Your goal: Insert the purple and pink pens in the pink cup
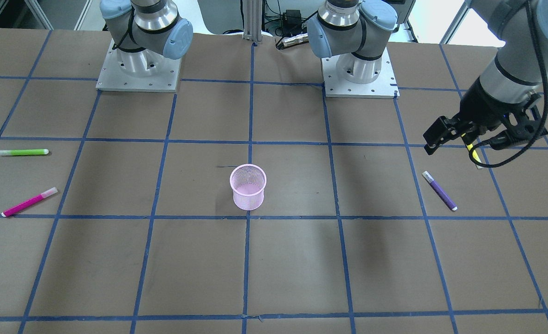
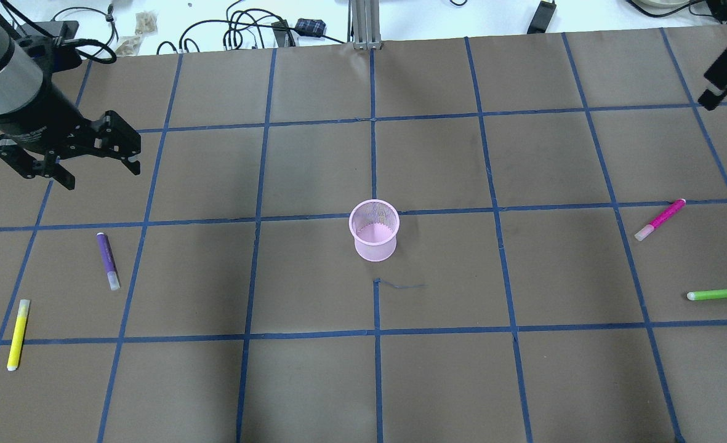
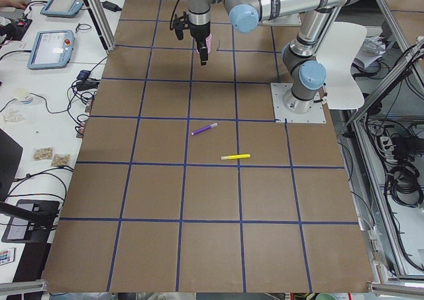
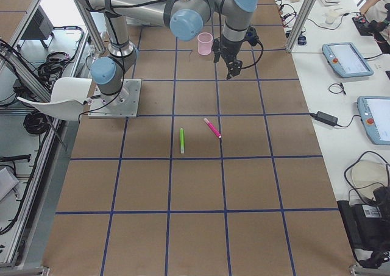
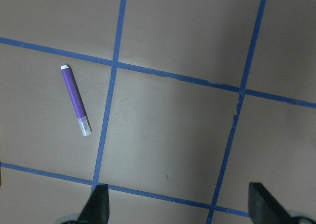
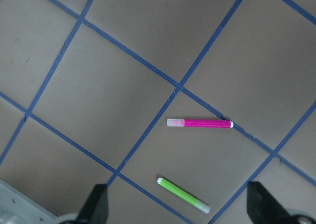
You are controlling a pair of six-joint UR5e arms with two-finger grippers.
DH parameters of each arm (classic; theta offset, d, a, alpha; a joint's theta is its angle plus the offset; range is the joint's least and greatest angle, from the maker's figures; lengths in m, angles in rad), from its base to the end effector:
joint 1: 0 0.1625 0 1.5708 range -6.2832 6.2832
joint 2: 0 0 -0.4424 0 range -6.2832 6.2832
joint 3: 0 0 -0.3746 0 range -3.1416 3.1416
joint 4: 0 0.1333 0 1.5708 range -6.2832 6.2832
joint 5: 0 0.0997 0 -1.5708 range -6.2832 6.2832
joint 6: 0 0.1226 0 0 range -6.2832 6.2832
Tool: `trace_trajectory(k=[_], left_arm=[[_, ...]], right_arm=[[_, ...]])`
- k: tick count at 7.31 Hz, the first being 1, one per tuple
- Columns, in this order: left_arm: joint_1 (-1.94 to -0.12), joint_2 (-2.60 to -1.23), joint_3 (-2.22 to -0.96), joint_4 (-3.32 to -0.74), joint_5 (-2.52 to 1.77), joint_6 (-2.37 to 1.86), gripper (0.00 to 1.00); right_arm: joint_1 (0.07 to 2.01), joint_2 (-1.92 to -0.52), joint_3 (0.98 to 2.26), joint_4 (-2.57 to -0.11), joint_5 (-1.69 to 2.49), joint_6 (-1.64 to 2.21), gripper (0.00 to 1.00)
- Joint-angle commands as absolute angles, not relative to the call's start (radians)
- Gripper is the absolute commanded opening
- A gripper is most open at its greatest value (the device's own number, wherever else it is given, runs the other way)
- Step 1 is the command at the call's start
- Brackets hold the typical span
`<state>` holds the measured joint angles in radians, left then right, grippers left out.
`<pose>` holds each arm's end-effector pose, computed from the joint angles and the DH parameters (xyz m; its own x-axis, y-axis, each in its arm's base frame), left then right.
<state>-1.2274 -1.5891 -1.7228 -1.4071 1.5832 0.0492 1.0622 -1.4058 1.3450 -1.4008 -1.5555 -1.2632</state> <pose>0.0362 -0.4927 0.4181 -0.9570 -0.2899 -0.0121 -0.2900 0.9570 0.0072 -0.1411 -0.5308 0.4889 -0.7255 -0.6796 -0.1085 -0.6850 0.7283 0.0185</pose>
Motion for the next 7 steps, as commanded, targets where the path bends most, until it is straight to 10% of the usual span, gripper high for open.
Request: trace_trajectory(k=[1,7], left_arm=[[-1.117,-1.65,-1.75,-1.371,1.585,0.052,1.0],[-1.035,-1.899,-1.819,-1.097,1.61,0.061,1.0]], right_arm=[[0.977,-1.375,1.371,-1.407,-1.511,-1.796,1.0],[0.824,-1.082,1.373,-1.517,-1.361,-2.59,1.0]])
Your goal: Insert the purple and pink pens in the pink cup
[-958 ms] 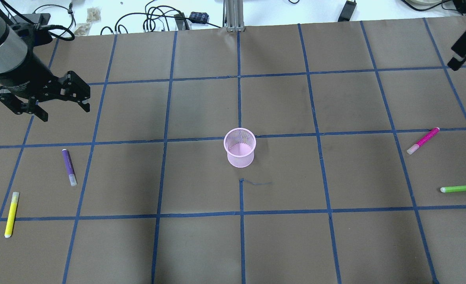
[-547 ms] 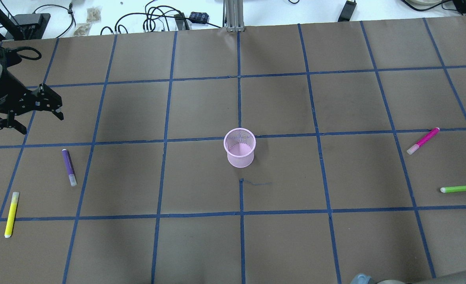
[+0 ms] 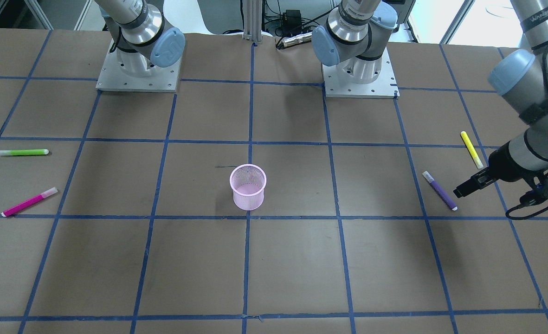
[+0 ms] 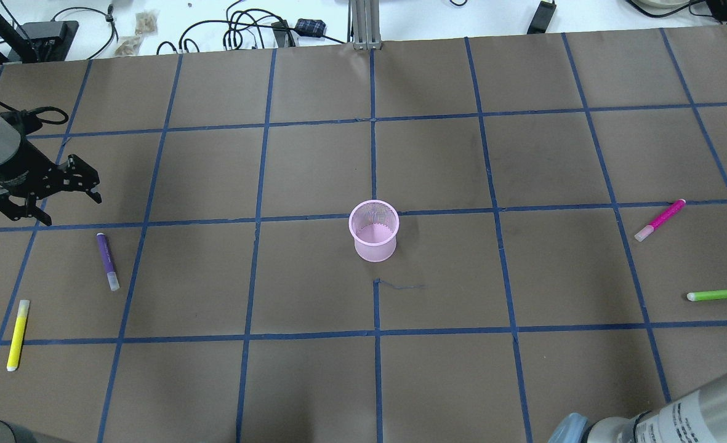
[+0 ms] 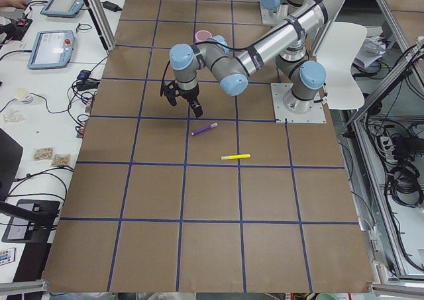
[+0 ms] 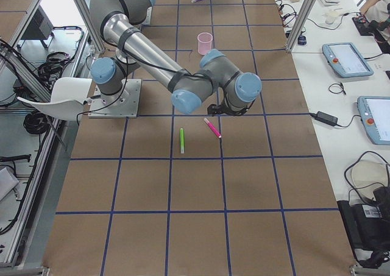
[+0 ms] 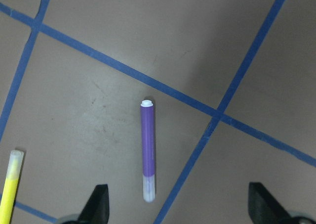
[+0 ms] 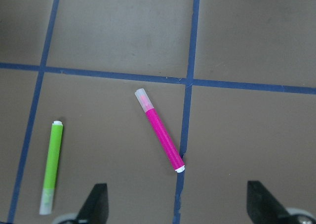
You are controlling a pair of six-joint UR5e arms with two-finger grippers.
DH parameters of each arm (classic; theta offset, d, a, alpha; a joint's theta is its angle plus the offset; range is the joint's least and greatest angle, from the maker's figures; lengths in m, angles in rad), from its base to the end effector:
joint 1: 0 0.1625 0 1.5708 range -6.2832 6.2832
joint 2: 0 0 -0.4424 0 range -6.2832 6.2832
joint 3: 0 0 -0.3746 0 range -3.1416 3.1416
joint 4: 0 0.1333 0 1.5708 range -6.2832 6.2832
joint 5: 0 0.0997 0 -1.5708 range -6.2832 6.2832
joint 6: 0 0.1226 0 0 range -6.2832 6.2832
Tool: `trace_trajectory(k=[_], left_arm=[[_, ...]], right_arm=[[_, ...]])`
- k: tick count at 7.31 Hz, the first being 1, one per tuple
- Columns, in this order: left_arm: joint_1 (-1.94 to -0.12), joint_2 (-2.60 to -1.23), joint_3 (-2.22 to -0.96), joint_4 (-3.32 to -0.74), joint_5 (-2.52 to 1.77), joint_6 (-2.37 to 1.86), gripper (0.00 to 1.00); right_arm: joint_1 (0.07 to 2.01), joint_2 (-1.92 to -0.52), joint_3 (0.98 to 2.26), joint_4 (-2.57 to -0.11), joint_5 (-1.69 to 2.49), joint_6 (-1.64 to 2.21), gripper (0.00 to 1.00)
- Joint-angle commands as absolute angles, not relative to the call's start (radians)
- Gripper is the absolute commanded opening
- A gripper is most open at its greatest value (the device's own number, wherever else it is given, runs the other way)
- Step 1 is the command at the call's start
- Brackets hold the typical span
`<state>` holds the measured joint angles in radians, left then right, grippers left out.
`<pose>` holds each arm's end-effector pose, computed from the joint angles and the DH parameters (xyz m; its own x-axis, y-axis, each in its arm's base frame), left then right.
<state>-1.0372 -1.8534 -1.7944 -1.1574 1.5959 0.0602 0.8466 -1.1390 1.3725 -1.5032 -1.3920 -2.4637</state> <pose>0.1620 -0.5302 0.2744 -0.8908 -0.4540 -0.0194 -0.4537 0.8862 0.0940 -0.2873 -0.5589 0.3328 0.1501 -0.9872 -0.0537 -0.9332 -0.1235 -0.3375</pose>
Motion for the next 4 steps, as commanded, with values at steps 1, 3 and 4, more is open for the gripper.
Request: trace_trajectory(k=[1,3,4], left_arm=[[-1.029,-1.928,-1.828,-1.073,1.647,0.06,1.0],[-0.976,-1.986,-1.829,-1.036,1.637,0.086,0.97],[-0.977,-1.997,-1.83,-1.025,1.637,0.077,0.97]], right_arm=[[0.822,-1.06,1.381,-1.519,-1.361,-2.671,1.0],[0.839,-0.988,1.466,-1.61,-1.37,-2.833,1.0],[0.854,-0.974,1.506,-1.725,-1.373,-2.845,0.99]])
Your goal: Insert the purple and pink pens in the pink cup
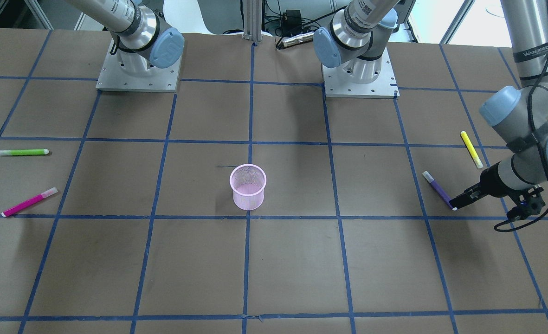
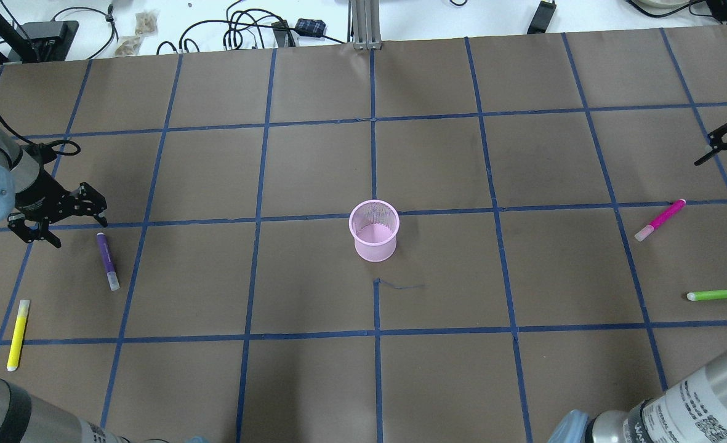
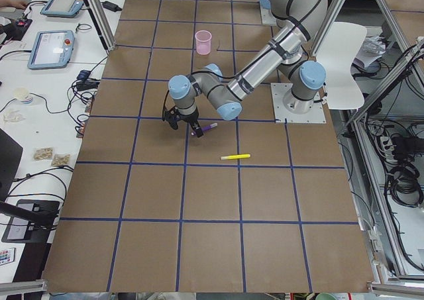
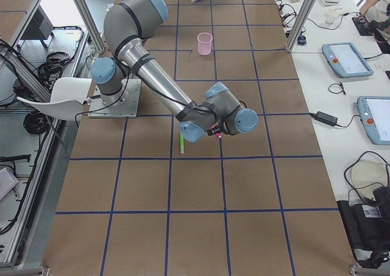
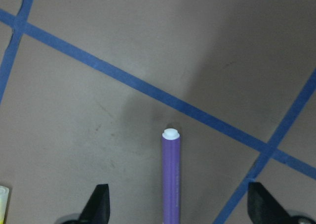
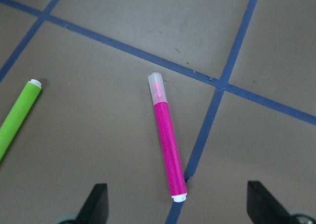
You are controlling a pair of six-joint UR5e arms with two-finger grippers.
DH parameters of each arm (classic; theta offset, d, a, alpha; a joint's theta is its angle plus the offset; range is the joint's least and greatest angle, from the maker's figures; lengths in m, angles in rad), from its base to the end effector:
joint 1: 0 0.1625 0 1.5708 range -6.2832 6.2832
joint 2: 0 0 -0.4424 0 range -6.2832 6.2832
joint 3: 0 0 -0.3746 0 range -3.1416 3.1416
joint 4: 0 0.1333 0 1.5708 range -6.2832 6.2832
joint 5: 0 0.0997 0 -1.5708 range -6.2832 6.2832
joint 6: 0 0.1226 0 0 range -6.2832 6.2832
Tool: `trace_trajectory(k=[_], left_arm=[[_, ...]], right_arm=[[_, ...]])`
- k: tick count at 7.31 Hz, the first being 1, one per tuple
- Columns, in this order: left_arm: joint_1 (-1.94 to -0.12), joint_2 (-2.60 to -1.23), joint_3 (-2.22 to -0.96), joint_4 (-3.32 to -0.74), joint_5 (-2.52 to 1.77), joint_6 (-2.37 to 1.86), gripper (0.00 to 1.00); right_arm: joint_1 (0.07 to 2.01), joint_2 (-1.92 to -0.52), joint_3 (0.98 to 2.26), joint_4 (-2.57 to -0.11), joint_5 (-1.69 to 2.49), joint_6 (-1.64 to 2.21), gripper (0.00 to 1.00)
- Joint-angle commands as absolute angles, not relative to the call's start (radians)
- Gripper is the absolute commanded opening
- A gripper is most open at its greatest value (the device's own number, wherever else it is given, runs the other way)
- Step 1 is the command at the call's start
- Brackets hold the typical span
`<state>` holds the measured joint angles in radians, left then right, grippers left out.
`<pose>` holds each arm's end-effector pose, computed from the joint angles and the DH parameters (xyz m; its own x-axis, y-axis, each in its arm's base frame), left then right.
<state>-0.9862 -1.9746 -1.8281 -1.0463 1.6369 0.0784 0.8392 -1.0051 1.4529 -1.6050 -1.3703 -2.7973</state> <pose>0.2000 -0.5291 0.2045 -0.8773 -0.4768 -0.0546 -0.4795 0.8662 0.1409 -0.2954 -0.5651 0.2237 0.4296 -0.9023 0.0360 -0.8039 -0.4003 -0.4399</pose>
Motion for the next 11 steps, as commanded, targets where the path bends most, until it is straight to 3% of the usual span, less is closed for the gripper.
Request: trace_trajectory(k=[1,2,3,4,6,7,9,10,11], left_arm=[[-0.977,-2.008,-1.83,-1.022,1.625,0.077,0.97],[-0.977,-2.017,-1.829,-1.022,1.599,0.075,0.88],[-0.979,-2.031,-1.829,-1.022,1.598,0.066,0.87],[-0.98,-2.036,-1.829,-1.022,1.597,0.066,0.87],[-0.98,-2.034,-1.829,-1.025,1.595,0.067,0.76],[-0.98,-2.036,-1.829,-1.026,1.595,0.069,0.62],[-0.982,-2.036,-1.829,-1.035,1.595,0.067,0.39],[-0.982,-2.036,-1.829,-1.037,1.574,0.055,0.1],[-0.982,-2.036,-1.829,-1.04,1.565,0.052,0.0]], right_arm=[[0.861,-0.968,1.531,-1.739,-1.373,-2.838,0.96],[0.861,-0.965,1.555,-1.749,-1.371,-2.833,0.96],[0.861,-0.965,1.568,-1.749,-1.367,-2.83,0.94],[0.861,-0.963,1.568,-1.752,-1.368,-2.835,0.85],[0.861,-0.965,1.568,-1.761,-1.37,-2.841,0.31],[0.861,-0.963,1.568,-1.763,-1.37,-2.844,0.15],[0.861,-0.965,1.568,-1.758,-1.368,-2.835,0.07],[0.861,-0.979,1.556,-1.752,-1.356,-2.81,0.02],[0.864,-1.009,1.554,-1.741,-1.326,-2.722,0.01]])
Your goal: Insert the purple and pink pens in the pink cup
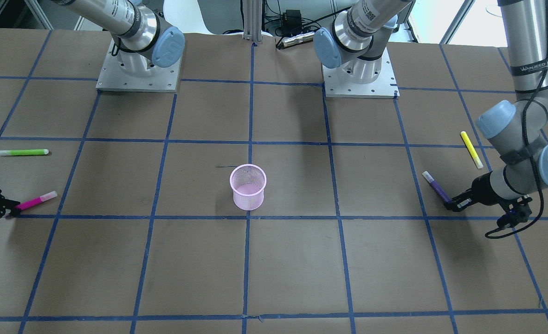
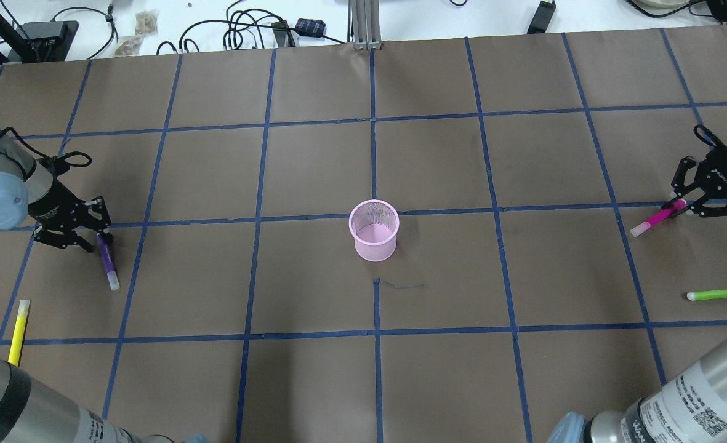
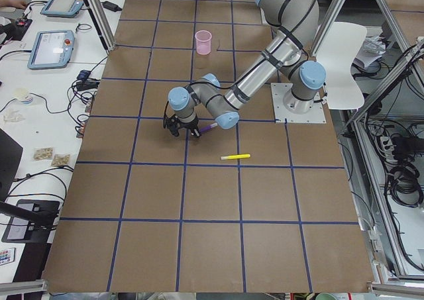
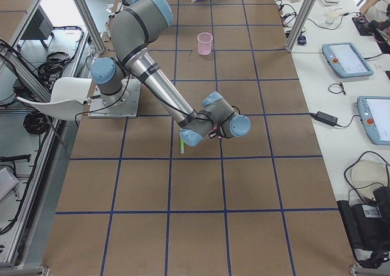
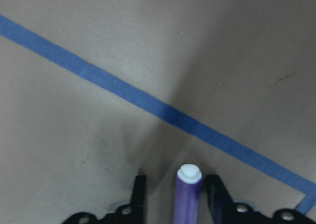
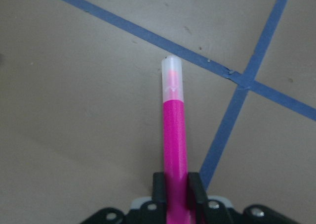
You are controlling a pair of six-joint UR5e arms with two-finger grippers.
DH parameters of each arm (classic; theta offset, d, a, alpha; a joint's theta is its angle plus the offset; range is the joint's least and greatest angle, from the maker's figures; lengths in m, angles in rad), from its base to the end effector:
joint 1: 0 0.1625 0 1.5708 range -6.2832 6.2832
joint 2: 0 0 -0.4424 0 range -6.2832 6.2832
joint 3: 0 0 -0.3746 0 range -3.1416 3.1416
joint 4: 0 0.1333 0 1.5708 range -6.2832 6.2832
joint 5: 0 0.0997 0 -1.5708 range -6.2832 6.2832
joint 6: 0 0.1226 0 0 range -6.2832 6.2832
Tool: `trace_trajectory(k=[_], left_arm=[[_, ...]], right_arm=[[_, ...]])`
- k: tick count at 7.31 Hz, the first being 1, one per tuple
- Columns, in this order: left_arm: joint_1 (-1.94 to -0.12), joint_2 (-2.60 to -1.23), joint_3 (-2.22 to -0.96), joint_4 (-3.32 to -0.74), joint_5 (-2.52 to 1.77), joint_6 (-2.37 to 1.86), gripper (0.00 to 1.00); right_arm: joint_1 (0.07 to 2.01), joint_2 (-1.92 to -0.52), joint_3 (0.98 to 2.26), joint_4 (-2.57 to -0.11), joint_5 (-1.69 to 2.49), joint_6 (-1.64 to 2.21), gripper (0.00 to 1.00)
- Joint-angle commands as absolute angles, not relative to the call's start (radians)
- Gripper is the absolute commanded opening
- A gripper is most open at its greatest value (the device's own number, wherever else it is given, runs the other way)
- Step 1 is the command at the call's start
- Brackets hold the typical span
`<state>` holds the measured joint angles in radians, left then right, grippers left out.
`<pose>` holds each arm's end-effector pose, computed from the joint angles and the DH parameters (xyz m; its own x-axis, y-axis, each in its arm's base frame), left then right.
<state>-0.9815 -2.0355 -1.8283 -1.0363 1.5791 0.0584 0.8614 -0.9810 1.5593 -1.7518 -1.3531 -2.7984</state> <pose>0.1982 -0.5344 0.1713 -0.8626 -0.5059 0.0027 -0.4965 0.8477 0.1868 -0.2731 -0.5634 0.1764 0.4443 -0.8941 0.0573 -0.7966 -0.4235 -0.4314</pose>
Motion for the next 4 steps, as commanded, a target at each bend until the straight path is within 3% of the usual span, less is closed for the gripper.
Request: trace_trajectory(k=[1,4], left_arm=[[-0.982,-2.033,-1.829,-1.037,1.563,0.052,0.0],[-1.006,-1.977,-1.775,-1.042,1.554,0.055,0.0]], right_arm=[[0.889,-1.053,1.554,-1.73,-1.297,-2.662,0.01],[1.111,-1.268,1.571,-1.688,-1.31,-2.354,0.02]])
